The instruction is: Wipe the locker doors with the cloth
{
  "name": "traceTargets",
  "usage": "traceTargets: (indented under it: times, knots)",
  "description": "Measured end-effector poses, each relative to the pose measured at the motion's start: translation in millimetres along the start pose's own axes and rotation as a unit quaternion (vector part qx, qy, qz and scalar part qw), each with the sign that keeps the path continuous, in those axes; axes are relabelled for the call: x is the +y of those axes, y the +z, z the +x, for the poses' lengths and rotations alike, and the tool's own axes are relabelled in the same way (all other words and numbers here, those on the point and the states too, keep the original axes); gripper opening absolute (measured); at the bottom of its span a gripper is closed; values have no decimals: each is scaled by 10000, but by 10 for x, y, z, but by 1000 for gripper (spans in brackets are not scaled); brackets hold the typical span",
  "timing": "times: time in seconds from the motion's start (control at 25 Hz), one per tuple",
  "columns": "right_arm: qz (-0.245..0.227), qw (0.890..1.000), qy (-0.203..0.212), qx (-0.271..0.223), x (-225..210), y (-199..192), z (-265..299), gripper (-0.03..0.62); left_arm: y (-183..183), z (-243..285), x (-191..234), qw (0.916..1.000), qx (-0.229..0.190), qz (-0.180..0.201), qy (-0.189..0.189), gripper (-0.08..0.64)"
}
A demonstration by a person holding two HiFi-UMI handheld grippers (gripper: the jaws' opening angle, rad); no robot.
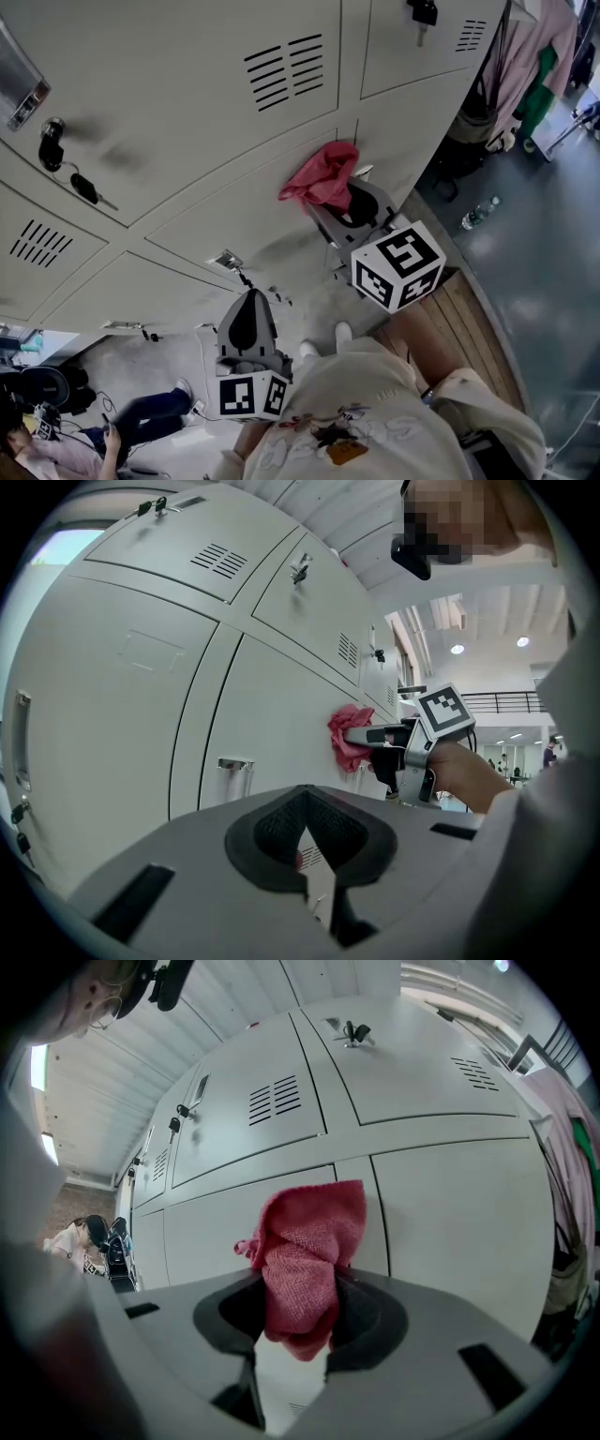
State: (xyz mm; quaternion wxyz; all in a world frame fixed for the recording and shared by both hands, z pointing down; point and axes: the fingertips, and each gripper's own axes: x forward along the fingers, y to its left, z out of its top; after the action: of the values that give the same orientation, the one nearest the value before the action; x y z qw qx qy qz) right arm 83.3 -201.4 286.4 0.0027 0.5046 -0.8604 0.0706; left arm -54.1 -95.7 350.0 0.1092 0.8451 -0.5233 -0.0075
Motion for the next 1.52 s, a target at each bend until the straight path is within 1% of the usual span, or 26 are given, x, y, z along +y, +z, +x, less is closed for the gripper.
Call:
traceTargets:
  times: [0.24,0.44,0.64,0.8,0.92,1.12,1.32,1.52]
  knots:
    - [-35,9999,-104,25,-118,-72,-15,157,-17,25,-14,10000,14,-9,-3,5]
    - [49,9997,-236,69,-214,-156,-33,158,-30,29,0,10000,25,-25,10,6]
    - [34,9995,-325,18,-209,-156,-30,158,-29,25,10,10000,10,-52,23,6]
    - [130,9988,-445,-126,-193,-151,-29,158,-40,5,19,9999,7,-110,45,6]
    - [118,9984,-531,-158,-129,-170,-20,158,-27,-32,47,9999,-22,-121,90,6]
    - [71,9990,-431,-83,58,-238,47,158,-29,-121,132,9996,-44,-150,215,6]
    - [132,9988,-464,-108,118,-259,64,158,-44,-220,199,9994,-27,-164,310,6]
    - [151,9993,-338,-88,292,-292,113,158,-37,-296,249,9992,-54,-176,364,6]
